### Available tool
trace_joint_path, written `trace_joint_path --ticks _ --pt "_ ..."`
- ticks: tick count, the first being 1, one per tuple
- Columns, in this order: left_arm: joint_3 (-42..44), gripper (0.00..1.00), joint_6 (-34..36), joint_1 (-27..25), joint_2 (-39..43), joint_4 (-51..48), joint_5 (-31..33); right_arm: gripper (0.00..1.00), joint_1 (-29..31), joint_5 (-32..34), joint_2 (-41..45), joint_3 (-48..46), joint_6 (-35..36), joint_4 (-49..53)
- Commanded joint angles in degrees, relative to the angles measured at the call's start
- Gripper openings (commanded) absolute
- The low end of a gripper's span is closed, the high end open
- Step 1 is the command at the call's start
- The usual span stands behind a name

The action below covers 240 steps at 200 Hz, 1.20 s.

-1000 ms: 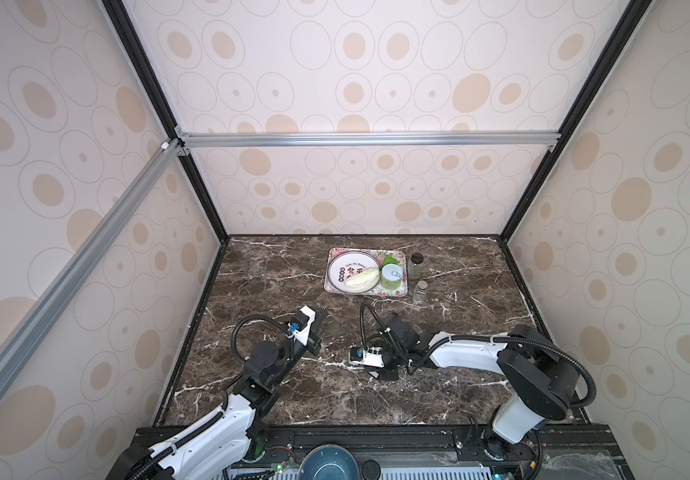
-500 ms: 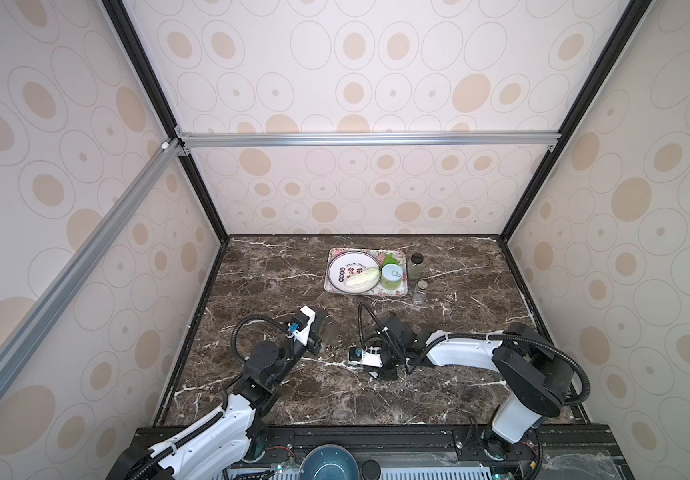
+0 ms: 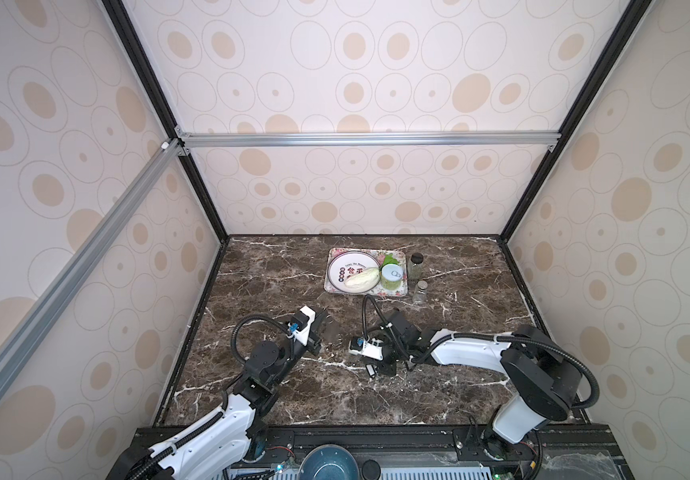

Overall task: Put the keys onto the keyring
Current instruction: 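Lift the grasped keys with the right gripper and draw back, then carry the keys with the right gripper toward the plate held by the left gripper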

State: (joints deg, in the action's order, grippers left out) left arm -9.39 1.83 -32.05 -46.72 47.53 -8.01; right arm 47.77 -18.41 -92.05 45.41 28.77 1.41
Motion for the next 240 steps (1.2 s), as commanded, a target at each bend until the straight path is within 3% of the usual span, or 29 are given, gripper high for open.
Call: trace_joint_path --ticks 1,66,103,112,127,159,199,240 --pt "-1.87 0.0 0.28 -0.44 0.4 1.63 -0.41 0.0 -0.53 1.26 5.12 -3.48 -5.82 -7.0" --pt "-1.69 0.0 -0.57 -0.39 -0.29 2.78 -1.02 0.0 -0.48 0.86 14.34 -6.23 -16.13 -8.68" --pt "-2.45 0.0 -0.38 -0.41 -1.94 3.09 -3.41 0.0 -0.49 -1.28 22.08 -11.17 -23.33 -15.3" --pt "-2.56 0.0 0.31 -0.44 -2.48 3.33 -4.94 0.0 -0.48 1.12 24.68 -12.73 -25.54 -17.13" --pt "-2.69 0.0 0.76 -0.46 -3.5 4.33 -7.34 0.0 -0.65 14.25 28.57 -12.85 -35.5 -14.42" --pt "-3.93 0.0 1.14 -0.58 -6.25 5.13 -13.74 0.0 -0.84 23.15 34.83 -10.43 -40.91 -4.7" --pt "-5.03 0.0 -0.23 -0.99 -9.04 6.16 -17.55 0.0 -0.84 26.43 40.53 -12.34 -48.72 -1.22" --pt "-1.95 0.0 -7.21 -1.96 -13.28 18.49 -22.13 0.0 -0.84 24.71 44.17 -15.05 -52.4 -2.89"
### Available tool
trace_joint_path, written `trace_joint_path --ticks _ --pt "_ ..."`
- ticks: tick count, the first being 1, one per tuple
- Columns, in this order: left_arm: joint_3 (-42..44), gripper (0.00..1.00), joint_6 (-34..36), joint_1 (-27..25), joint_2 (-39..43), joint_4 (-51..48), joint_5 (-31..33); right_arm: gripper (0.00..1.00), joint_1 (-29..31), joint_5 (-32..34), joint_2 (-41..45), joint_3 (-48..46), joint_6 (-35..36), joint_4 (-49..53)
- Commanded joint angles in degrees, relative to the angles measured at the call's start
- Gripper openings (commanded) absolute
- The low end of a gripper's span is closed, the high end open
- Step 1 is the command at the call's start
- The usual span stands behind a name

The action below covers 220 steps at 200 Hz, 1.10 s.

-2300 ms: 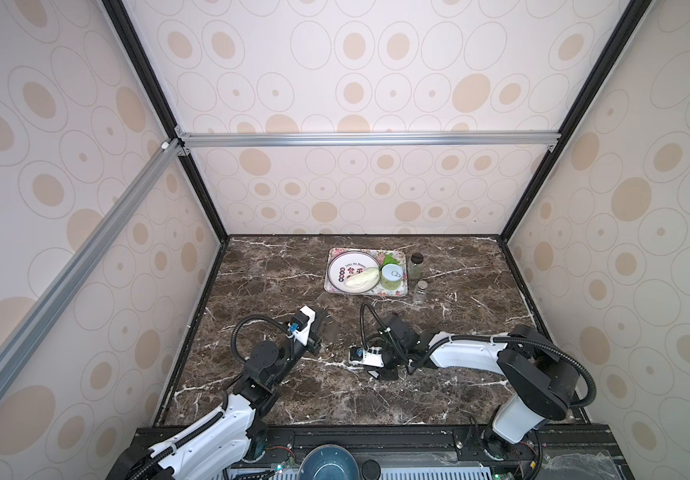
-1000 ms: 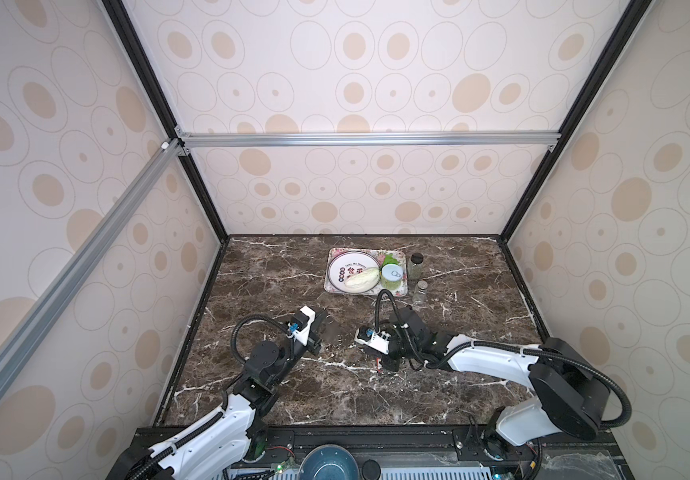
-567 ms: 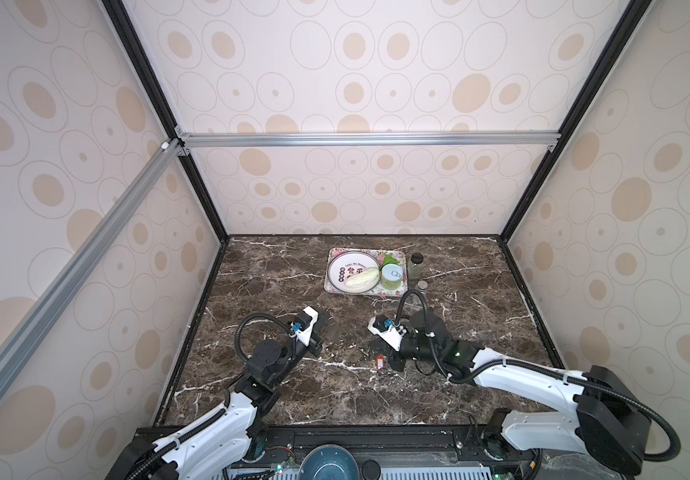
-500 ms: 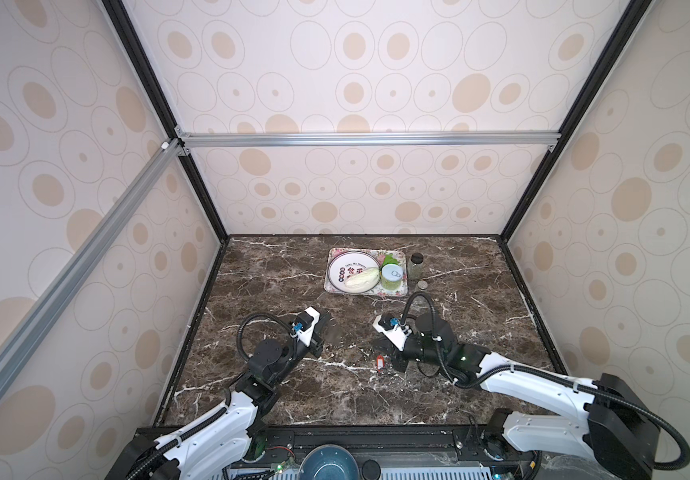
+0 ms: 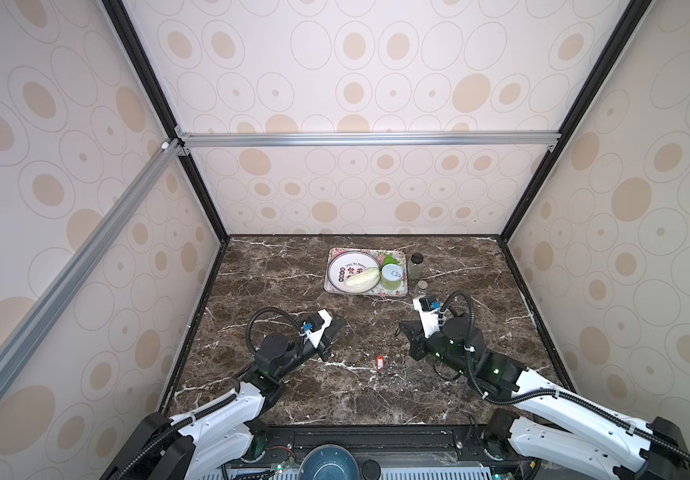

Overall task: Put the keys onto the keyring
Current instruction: 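Carry the keys with the right gripper toward the plate held by the left gripper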

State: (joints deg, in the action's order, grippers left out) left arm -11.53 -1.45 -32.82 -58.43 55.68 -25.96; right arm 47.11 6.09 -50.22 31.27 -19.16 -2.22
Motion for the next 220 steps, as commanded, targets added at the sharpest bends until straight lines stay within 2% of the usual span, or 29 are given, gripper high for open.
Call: trace_joint_path --ticks 1,33,66,86,92,110,128,154,220 --pt "0.1 0.0 -3.96 -1.28 -1.58 10.24 -4.14 0.0 -0.18 0.21 2.34 -0.91 -4.46 0.74" --pt "-0.38 0.0 -4.76 -2.11 -0.19 8.92 -3.78 0.0 -0.26 3.22 6.22 0.19 -10.3 5.02" --pt "-1.12 0.0 -1.11 -3.4 3.04 3.26 -1.35 0.0 -0.23 0.94 8.67 -3.26 -10.4 -0.53" --pt "-2.46 0.0 2.75 -4.84 4.43 -0.91 -1.36 0.0 -0.2 -1.7 11.63 -4.7 -4.8 0.29" --pt "-2.67 0.0 4.25 -5.48 4.64 -1.98 0.62 0.0 -0.2 -0.72 12.69 -5.87 -4.6 -0.07" --pt "-3.42 0.0 6.97 -7.3 4.23 -3.58 1.08 0.0 -0.18 3.3 14.5 -9.28 -6.11 -3.18" --pt "-4.79 0.0 8.66 -8.68 3.1 -6.03 0.42 0.0 -0.2 1.59 14.58 -9.18 -3.44 -3.79" --pt "-5.61 0.0 8.92 -9.25 2.11 -7.1 0.0 0.0 -0.23 1.98 13.88 -10.54 -1.62 -6.39" --pt "-6.11 0.0 10.07 -9.76 -0.7 -7.31 -0.4 0.0 -0.25 1.16 18.26 -9.11 1.59 -2.97"
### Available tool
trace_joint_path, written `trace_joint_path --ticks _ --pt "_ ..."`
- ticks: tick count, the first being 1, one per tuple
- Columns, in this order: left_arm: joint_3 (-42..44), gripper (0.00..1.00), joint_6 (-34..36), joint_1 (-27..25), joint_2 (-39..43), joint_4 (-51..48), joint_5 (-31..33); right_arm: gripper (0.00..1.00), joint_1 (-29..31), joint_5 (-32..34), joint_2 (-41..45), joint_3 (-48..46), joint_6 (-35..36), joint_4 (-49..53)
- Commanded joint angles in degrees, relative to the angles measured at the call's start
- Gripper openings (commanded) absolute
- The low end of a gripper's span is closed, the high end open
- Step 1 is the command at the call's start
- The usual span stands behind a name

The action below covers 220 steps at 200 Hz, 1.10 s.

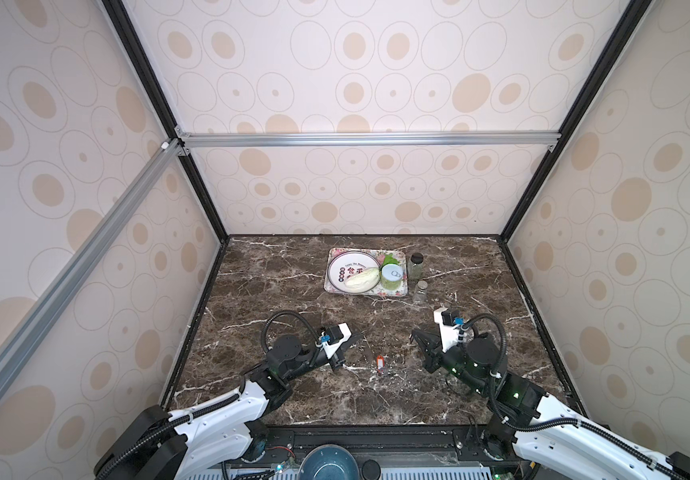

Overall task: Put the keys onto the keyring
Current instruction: 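Carry the keys with the right gripper toward the plate held by the left gripper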

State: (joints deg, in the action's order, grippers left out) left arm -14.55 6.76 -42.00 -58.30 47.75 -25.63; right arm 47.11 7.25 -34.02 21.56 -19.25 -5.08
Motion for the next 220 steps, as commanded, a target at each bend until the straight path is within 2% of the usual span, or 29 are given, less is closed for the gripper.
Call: trace_joint_path --ticks 1,28,52,96,169,203,220 --pt "-3.15 0.0 1.85 -0.6 -0.93 0.61 -0.73 0.0 -0.22 -0.06 2.09 0.59 1.63 -0.1" --pt "-3.73 0.0 2.36 -0.64 -0.89 -0.54 -1.0 0.0 -0.19 -2.54 2.14 0.67 1.1 -0.58" --pt "-3.15 0.0 2.77 -0.84 -0.59 0.79 -4.37 0.0 -0.16 -5.95 1.98 -0.09 1.08 -3.02" --pt "-3.21 0.0 2.71 -1.13 -1.02 1.05 -4.59 0.0 -0.23 -10.78 2.47 -1.32 1.26 -6.31" --pt "-3.65 0.0 3.04 -1.27 -1.46 0.35 -5.13 0.0 0.16 -11.08 0.93 0.94 1.89 -3.44" --pt "-3.99 0.0 3.52 -1.33 -1.46 -0.81 -4.76 0.0 1.96 -9.84 -3.32 3.42 3.64 -1.38" --pt "-4.34 0.0 3.43 -1.33 -1.72 -1.16 -5.05 0.0 5.03 -6.48 -5.16 4.83 5.89 0.07"
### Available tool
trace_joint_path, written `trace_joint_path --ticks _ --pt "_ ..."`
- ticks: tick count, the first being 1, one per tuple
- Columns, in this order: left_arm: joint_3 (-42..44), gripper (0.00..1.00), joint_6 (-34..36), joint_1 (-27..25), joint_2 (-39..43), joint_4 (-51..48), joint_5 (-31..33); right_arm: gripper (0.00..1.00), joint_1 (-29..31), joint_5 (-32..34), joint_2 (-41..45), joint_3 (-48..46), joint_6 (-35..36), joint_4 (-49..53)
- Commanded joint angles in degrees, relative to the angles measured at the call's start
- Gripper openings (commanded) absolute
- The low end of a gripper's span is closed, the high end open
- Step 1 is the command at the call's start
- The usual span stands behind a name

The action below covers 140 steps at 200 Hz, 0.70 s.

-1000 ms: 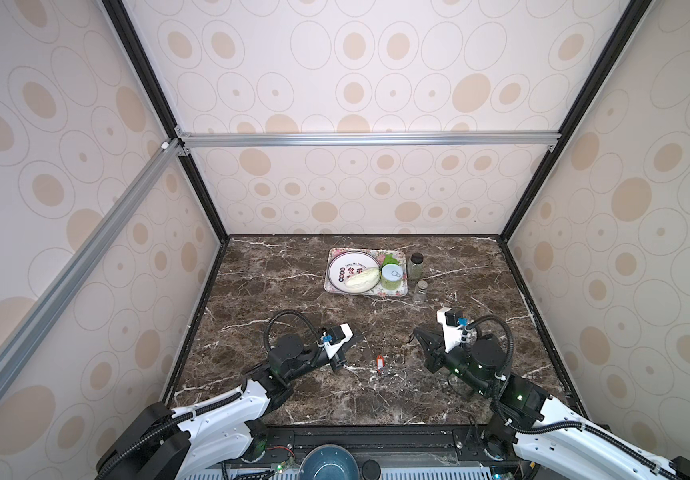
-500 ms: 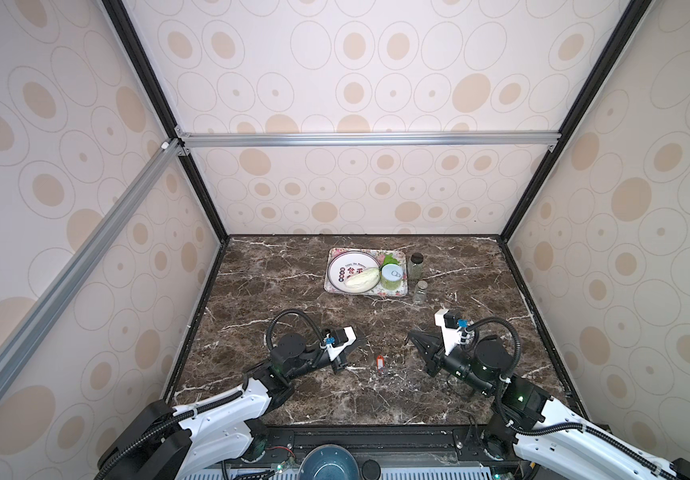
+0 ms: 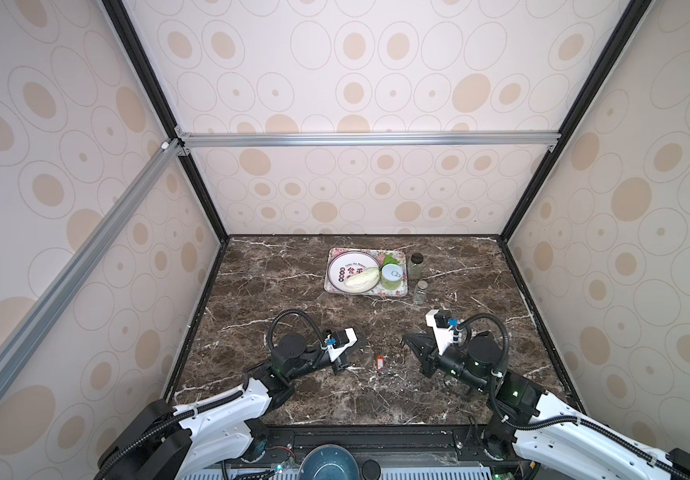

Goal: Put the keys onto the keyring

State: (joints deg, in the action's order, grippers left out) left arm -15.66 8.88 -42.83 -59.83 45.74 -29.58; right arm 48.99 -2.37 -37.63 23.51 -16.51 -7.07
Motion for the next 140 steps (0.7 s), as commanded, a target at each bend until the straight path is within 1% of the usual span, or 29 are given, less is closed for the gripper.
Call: trace_joint_path --ticks 1,22,72,114,140 --pt "-3.23 0.0 1.31 -0.5 -0.19 0.8 -1.09 0.0 3.32 3.33 -1.65 3.0 3.33 2.15" --pt "-3.24 0.0 1.48 -0.52 -0.41 0.76 -0.92 0.0 5.75 4.83 -3.18 4.05 5.28 2.68" --pt "-3.51 0.0 1.5 -0.68 -0.56 0.57 -1.69 0.0 5.98 3.81 -1.5 3.24 6.83 2.2" --pt "-3.94 0.0 1.92 -0.88 -0.38 -0.33 -1.68 0.0 5.9 0.67 -0.83 2.81 6.27 0.84" --pt "-4.0 0.0 2.27 -0.92 -0.24 -0.9 -1.29 0.0 5.9 -3.82 -0.3 2.45 7.8 -0.59"
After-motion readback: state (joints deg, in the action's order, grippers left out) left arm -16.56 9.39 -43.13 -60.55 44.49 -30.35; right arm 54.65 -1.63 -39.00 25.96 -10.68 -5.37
